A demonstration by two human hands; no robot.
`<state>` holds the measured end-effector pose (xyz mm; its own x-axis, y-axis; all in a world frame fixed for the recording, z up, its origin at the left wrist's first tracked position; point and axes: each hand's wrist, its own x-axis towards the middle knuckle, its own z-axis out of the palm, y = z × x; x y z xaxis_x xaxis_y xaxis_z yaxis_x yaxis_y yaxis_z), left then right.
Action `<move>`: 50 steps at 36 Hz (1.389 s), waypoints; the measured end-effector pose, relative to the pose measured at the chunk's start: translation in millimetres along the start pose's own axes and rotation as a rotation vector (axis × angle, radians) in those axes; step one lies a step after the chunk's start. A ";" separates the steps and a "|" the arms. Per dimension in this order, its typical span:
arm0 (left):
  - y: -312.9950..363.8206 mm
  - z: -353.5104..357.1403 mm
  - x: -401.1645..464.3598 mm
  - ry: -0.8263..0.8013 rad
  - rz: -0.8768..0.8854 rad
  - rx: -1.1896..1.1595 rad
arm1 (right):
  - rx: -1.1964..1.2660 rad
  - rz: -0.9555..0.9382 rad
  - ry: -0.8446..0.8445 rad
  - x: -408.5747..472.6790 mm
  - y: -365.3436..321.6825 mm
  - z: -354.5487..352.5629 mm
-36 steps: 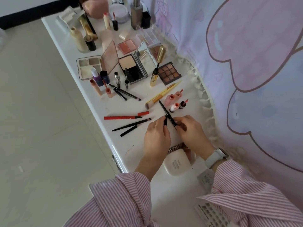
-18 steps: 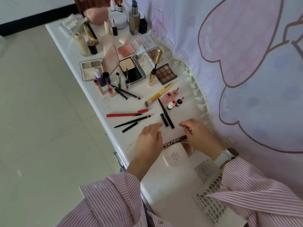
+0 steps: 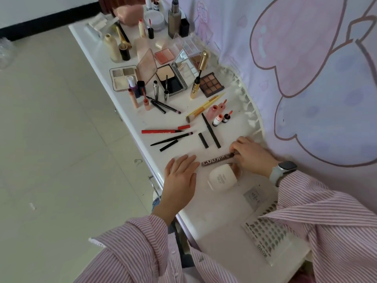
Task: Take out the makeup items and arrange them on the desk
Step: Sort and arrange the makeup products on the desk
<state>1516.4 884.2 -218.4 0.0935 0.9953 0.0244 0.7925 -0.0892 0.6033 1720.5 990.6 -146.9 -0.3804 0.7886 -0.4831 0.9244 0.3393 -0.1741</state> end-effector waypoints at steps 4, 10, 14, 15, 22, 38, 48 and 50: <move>1.8 -5.6 5.3 0.036 -0.086 -0.106 | 0.119 0.012 0.023 -3.7 -6.3 2.8; 7.2 -11.1 8.1 0.057 -0.140 -0.167 | 0.182 0.070 0.056 -1.7 -21.8 6.9; 10.4 -15.2 8.8 0.072 -0.164 -0.198 | 0.170 0.137 0.092 -4.0 -22.0 2.6; 11.5 -16.8 9.3 0.076 -0.159 -0.188 | 0.171 0.138 0.099 -5.5 -21.7 0.4; 30.4 -29.8 23.0 0.145 0.096 0.092 | 0.465 0.050 0.046 -21.9 -38.8 -17.9; 24.6 -68.1 27.6 -0.080 0.112 -0.194 | 0.733 -0.096 0.461 -27.3 -76.5 -10.9; 7.8 -78.6 24.0 0.046 0.205 -0.015 | 0.875 0.008 0.091 -23.4 -82.3 -24.9; 7.2 -79.2 23.6 0.071 0.197 -0.009 | 0.832 -0.040 0.136 -23.3 -84.1 -22.1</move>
<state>1476.6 910.0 -150.3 0.2031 0.9589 0.1983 0.7577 -0.2822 0.5884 1650.9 955.1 -102.0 -0.3642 0.8571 -0.3644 0.6081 -0.0776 -0.7901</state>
